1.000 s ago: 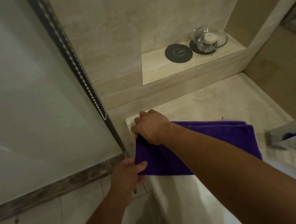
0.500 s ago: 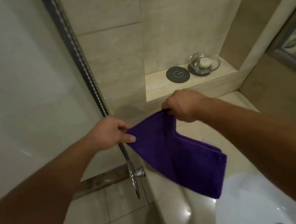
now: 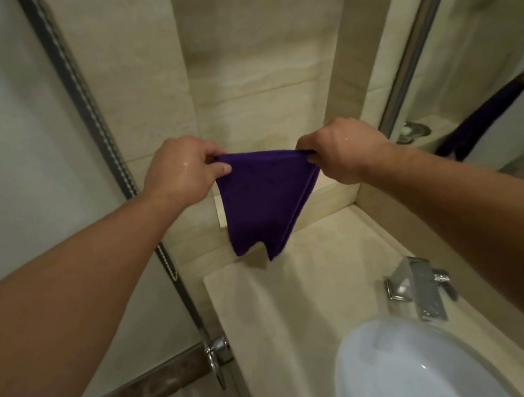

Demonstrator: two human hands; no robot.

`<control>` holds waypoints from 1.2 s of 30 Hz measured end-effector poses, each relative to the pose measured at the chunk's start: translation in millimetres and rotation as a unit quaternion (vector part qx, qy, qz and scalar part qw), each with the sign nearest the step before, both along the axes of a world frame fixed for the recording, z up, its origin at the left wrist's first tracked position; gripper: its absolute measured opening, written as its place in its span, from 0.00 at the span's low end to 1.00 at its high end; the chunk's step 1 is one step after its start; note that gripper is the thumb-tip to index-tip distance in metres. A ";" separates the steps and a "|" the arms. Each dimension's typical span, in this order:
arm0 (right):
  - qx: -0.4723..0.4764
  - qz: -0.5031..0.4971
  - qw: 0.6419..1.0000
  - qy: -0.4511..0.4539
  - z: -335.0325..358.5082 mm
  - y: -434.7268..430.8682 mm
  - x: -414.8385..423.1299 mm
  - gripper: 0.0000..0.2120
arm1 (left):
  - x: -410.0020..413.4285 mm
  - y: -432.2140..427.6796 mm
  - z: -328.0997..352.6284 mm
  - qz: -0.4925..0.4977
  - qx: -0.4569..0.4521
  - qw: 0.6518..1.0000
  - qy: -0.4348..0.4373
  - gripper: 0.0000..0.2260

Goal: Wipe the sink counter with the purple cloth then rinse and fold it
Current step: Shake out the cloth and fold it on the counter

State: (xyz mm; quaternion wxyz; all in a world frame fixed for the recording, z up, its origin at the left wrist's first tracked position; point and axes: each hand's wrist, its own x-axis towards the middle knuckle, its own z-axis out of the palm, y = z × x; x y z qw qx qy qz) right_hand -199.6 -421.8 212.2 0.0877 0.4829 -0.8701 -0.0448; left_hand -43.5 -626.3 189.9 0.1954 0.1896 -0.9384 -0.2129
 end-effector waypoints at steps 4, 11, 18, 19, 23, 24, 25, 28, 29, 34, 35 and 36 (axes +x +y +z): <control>-0.003 0.015 0.999 -0.033 -20.4 21.7 33.4 0.11 | 33.1 17.2 -6.2 -0.036 -0.056 0.995 -0.073 0.09; 0.113 0.013 0.982 -0.153 -104.0 79.4 121.3 0.10 | 123.0 64.6 -92.2 -0.115 0.037 0.970 -0.210 0.09; 0.203 -0.032 0.955 -0.215 -165.9 137.8 206.8 0.10 | 195.5 123.9 -172.0 -0.163 0.115 0.937 -0.286 0.10; 0.211 -0.035 0.953 -0.213 -170.1 143.2 216.4 0.09 | 205.9 130.9 -181.1 -0.163 0.125 0.936 -0.286 0.10; 0.249 -0.048 0.942 -0.220 -185.1 165.1 251.8 0.11 | 239.9 161.0 -201.8 -0.175 0.177 0.925 -0.288 0.07; 0.260 -0.053 0.937 -0.226 -188.3 171.2 258.8 0.11 | 247.4 169.5 -204.3 -0.187 0.191 0.917 -0.297 0.07; 0.273 -0.061 0.931 -0.233 -191.0 177.2 264.4 0.11 | 253.6 177.4 -206.7 -0.200 0.196 0.910 -0.305 0.07; 0.313 -0.083 0.905 -0.276 -185.4 191.5 270.6 0.12 | 261.6 194.6 -205.7 -0.215 0.207 0.903 -0.309 0.06; 0.320 -0.091 0.895 -0.298 -179.1 194.8 269.6 0.14 | 259.4 197.1 -202.7 -0.212 0.230 0.899 -0.306 0.06; 0.310 -0.137 0.842 -0.419 -146.5 204.0 252.4 0.16 | 232.6 194.1 -167.6 -0.234 0.248 0.883 -0.323 0.10; 0.302 -0.138 0.839 -0.432 -142.2 204.2 247.4 0.16 | 226.4 192.1 -161.9 -0.227 0.254 0.882 -0.324 0.10; 0.292 -0.133 0.842 -0.433 -137.2 202.4 241.3 0.15 | 220.4 190.2 -156.3 -0.217 0.263 0.883 -0.322 0.08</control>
